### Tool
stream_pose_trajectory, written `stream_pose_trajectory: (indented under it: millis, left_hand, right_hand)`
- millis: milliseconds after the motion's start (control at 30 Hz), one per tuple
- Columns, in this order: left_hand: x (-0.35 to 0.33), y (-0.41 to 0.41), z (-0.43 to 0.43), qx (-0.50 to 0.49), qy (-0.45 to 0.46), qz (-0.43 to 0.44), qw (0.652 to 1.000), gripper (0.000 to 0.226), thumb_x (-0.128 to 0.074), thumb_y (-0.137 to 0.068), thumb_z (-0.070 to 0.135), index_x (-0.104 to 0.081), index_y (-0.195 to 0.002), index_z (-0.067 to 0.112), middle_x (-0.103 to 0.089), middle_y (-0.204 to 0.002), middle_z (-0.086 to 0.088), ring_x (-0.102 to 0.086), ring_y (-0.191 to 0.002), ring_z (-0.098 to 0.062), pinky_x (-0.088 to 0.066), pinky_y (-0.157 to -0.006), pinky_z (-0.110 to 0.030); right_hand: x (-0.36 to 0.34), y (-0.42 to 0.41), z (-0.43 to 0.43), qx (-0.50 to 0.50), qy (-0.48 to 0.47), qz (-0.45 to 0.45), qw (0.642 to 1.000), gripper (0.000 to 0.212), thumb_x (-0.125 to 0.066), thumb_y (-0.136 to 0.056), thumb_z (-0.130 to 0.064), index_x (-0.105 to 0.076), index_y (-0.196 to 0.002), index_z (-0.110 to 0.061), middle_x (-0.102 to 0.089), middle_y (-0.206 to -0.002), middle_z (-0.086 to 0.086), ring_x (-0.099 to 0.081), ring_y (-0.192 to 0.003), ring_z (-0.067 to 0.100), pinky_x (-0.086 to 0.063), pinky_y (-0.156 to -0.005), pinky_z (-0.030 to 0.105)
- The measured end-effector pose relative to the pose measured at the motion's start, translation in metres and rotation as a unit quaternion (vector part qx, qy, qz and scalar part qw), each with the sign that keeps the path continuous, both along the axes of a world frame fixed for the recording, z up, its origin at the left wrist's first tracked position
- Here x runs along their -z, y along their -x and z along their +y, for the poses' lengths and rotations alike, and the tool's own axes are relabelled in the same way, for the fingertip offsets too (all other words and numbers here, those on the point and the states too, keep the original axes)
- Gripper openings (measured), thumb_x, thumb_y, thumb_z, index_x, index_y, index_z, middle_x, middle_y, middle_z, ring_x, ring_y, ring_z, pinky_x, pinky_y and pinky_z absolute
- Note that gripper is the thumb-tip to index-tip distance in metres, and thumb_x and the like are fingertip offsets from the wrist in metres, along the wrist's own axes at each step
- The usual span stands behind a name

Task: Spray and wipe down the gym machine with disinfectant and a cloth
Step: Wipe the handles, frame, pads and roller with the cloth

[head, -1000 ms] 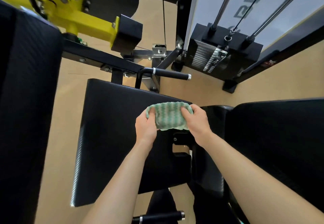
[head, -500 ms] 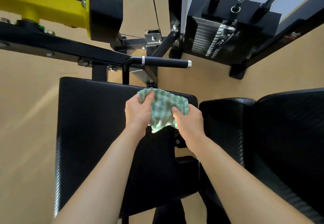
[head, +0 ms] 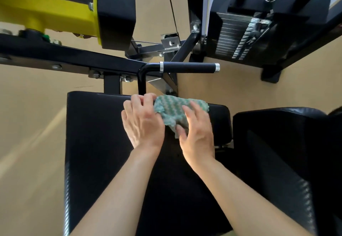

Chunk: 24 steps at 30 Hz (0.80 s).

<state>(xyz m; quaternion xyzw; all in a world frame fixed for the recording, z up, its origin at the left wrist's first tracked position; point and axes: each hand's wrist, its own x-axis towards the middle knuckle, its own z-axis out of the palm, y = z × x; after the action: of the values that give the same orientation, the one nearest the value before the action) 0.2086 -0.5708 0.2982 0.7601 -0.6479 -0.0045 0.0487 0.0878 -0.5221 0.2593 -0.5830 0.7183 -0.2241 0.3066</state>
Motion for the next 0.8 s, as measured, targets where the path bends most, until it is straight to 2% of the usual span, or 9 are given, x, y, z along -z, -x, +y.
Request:
stream_pose_trajectory:
  millis: [67,133,233,300,433,533,600,700,800]
  left_hand:
    - [0.006,0.000,0.004,0.120,0.012,0.029,0.992,0.038,-0.069,-0.082,0.003,-0.070,-0.117,0.018,-0.064,-0.116,-0.006,-0.054,-0.107,-0.027,-0.045,-0.084,-0.038]
    - [0.015,0.000,0.009,0.218,-0.039,0.083,0.972,0.035,-0.060,-0.089,0.008,-0.074,-0.120,0.017,-0.068,-0.131,-0.005,-0.056,-0.126,-0.026,-0.047,-0.100,-0.041]
    - [0.026,0.004,0.013,0.205,-0.114,0.135,0.963,0.042,-0.048,-0.097,0.022,-0.069,-0.133,0.015,-0.062,-0.145,-0.005,-0.049,-0.142,-0.025,-0.038,-0.118,-0.048]
    - [0.033,0.012,0.014,0.213,-0.133,0.100,0.963,0.042,-0.048,-0.102,0.030,-0.064,-0.140,0.019,-0.052,-0.155,-0.006,-0.041,-0.149,-0.028,-0.025,-0.125,-0.044]
    - [0.042,0.033,0.013,0.296,-0.193,0.039,0.935,0.047,-0.049,-0.107,0.032,-0.047,-0.154,0.030,-0.027,-0.169,-0.007,-0.016,-0.159,-0.030,-0.006,-0.130,-0.042]
    - [0.047,0.049,0.004,0.370,-0.251,0.005,0.894,0.053,-0.040,-0.110,0.036,-0.028,-0.161,0.036,-0.005,-0.173,-0.003,0.005,-0.161,-0.027,0.007,-0.130,-0.043]
    - [0.049,0.054,-0.001,0.408,-0.260,-0.038,0.874,0.056,-0.035,-0.111,0.040,-0.017,-0.163,0.037,0.002,-0.174,-0.002,0.010,-0.160,-0.027,0.008,-0.130,-0.044]
    - [0.048,0.052,-0.005,0.411,-0.259,-0.054,0.873,0.058,-0.032,-0.111,0.045,-0.009,-0.164,0.037,0.006,-0.173,-0.001,0.011,-0.160,-0.024,0.007,-0.130,-0.043]
    - [0.044,0.049,0.001,0.386,-0.252,-0.074,0.884,0.061,-0.031,-0.112,0.042,-0.001,-0.164,0.034,0.013,-0.171,-0.001,0.015,-0.159,-0.023,0.006,-0.130,-0.044]
  right_hand:
    - [0.014,-0.006,0.012,-0.061,-0.038,-0.031,0.997,0.069,-0.075,-0.091,-0.017,-0.046,-0.153,-0.013,-0.035,-0.164,0.009,-0.029,-0.154,0.026,-0.038,-0.120,0.049]
    - [0.023,-0.005,0.019,-0.086,-0.029,-0.013,0.996,0.070,-0.064,-0.096,-0.025,-0.035,-0.159,-0.016,-0.025,-0.169,0.007,-0.018,-0.158,0.024,-0.031,-0.124,0.048]
    - [0.027,0.005,0.029,-0.098,-0.037,-0.010,0.994,0.077,-0.060,-0.096,-0.034,-0.024,-0.163,-0.020,-0.018,-0.171,0.005,-0.011,-0.159,0.020,-0.027,-0.126,0.048]
    - [0.027,0.014,0.036,-0.085,-0.067,-0.006,0.994,0.085,-0.064,-0.094,-0.041,-0.021,-0.163,-0.021,-0.014,-0.172,0.003,-0.007,-0.160,0.016,-0.025,-0.127,0.046]
    - [0.021,0.031,0.041,-0.024,-0.172,-0.040,0.984,0.092,-0.060,-0.098,-0.047,-0.001,-0.164,-0.023,0.009,-0.170,-0.008,0.013,-0.157,0.005,-0.006,-0.130,0.033]
    - [0.023,0.042,0.038,0.062,-0.224,-0.079,0.969,0.078,-0.047,-0.104,-0.029,0.002,-0.164,-0.018,0.011,-0.172,-0.005,0.017,-0.155,0.004,-0.002,-0.131,0.034]
    - [0.026,0.044,0.033,0.118,-0.227,-0.098,0.962,0.067,-0.036,-0.108,-0.027,0.000,-0.164,-0.017,0.009,-0.173,-0.003,0.015,-0.155,0.004,0.005,-0.129,0.029]
    - [0.027,0.043,0.020,0.137,-0.226,-0.082,0.961,0.061,-0.030,-0.112,-0.032,-0.002,-0.165,-0.021,0.012,-0.172,-0.001,0.013,-0.157,0.009,0.007,-0.122,0.024]
    - [0.029,0.043,0.008,0.111,-0.227,-0.045,0.966,0.062,-0.032,-0.111,-0.033,-0.001,-0.164,-0.028,0.017,-0.172,-0.003,0.017,-0.157,0.014,0.004,-0.125,0.031]
